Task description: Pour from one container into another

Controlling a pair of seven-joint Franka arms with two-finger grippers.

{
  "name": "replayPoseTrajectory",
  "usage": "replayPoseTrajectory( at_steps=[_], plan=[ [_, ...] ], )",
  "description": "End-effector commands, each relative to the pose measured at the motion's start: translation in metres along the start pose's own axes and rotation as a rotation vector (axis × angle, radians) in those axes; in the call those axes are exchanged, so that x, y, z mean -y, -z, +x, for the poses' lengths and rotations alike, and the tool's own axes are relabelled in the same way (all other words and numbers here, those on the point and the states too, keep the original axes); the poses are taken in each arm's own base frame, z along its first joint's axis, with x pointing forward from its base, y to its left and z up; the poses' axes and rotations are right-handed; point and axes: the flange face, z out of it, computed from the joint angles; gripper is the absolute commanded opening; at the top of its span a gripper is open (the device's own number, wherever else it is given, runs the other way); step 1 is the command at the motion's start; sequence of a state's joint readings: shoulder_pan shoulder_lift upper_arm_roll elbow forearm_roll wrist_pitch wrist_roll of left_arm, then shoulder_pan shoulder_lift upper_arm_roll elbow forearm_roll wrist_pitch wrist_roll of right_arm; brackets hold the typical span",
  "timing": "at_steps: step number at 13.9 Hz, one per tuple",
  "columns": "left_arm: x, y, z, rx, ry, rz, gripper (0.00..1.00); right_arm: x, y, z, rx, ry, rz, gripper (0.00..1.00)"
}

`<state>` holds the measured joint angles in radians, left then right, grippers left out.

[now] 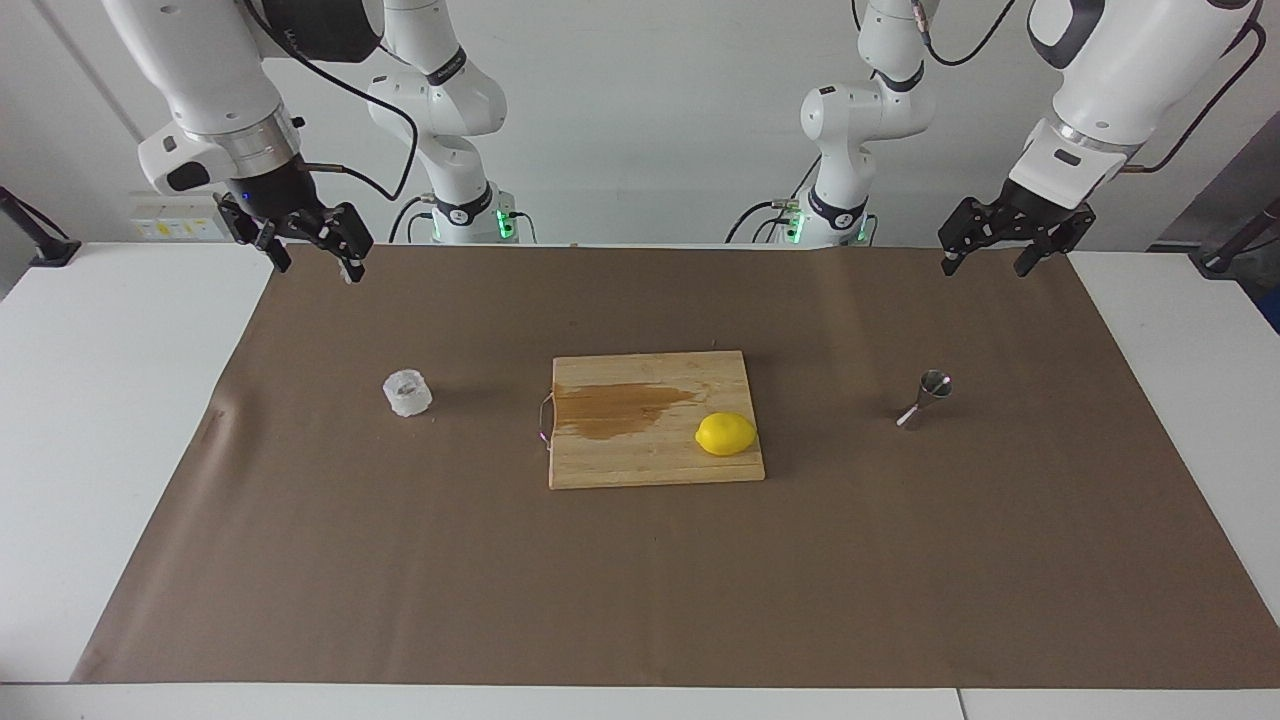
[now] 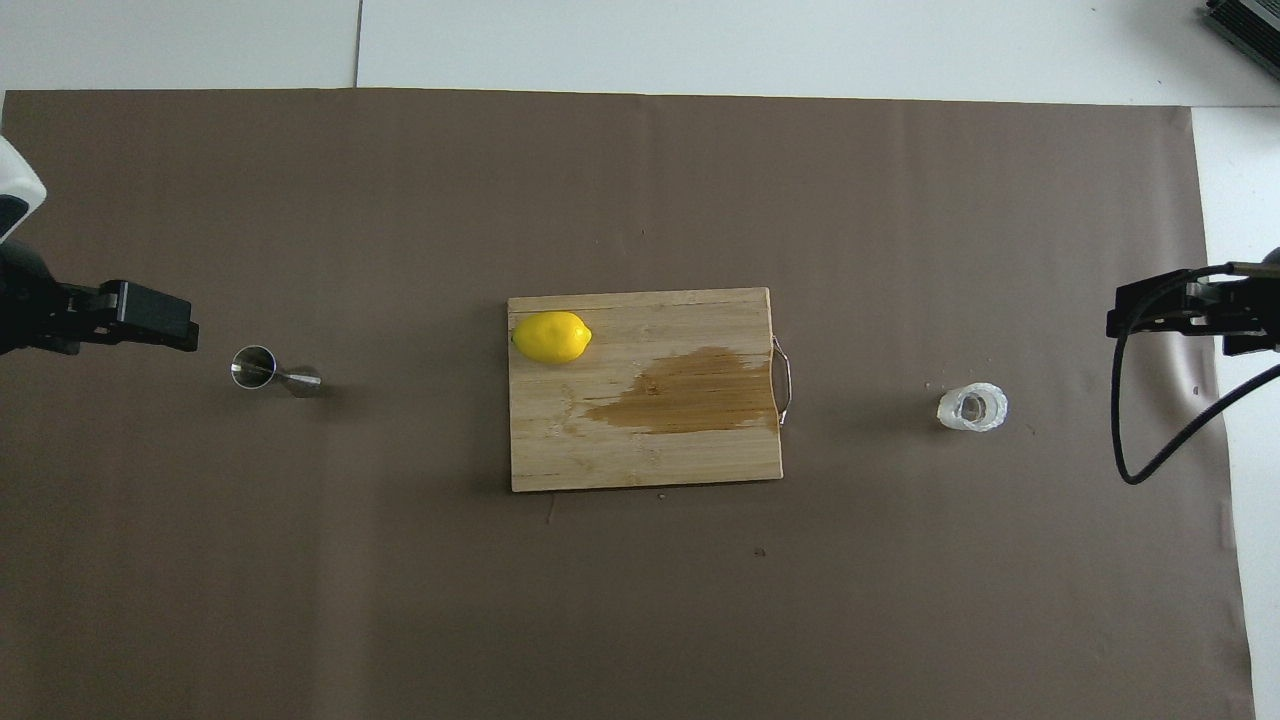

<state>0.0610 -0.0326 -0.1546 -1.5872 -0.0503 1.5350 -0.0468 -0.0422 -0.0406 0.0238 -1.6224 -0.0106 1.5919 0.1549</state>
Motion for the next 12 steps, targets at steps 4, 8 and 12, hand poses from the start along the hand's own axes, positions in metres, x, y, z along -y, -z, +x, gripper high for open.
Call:
replayPoseTrajectory(
  at_steps=[4,8,12],
  plan=[
    [0.003,-0.002,0.000,-0.004,-0.025,-0.012,1.00,-0.002,0.002,-0.001,0.002,-0.005,0.024,1.00],
    [-0.007,-0.001,-0.003,0.000,-0.048,-0.008,1.00,-0.002,0.001,-0.001,0.003,-0.005,0.024,1.00],
    [-0.006,-0.008,-0.010,0.026,-0.046,-0.006,1.00,-0.002,0.003,-0.001,0.000,-0.005,0.024,1.00]
  ],
)
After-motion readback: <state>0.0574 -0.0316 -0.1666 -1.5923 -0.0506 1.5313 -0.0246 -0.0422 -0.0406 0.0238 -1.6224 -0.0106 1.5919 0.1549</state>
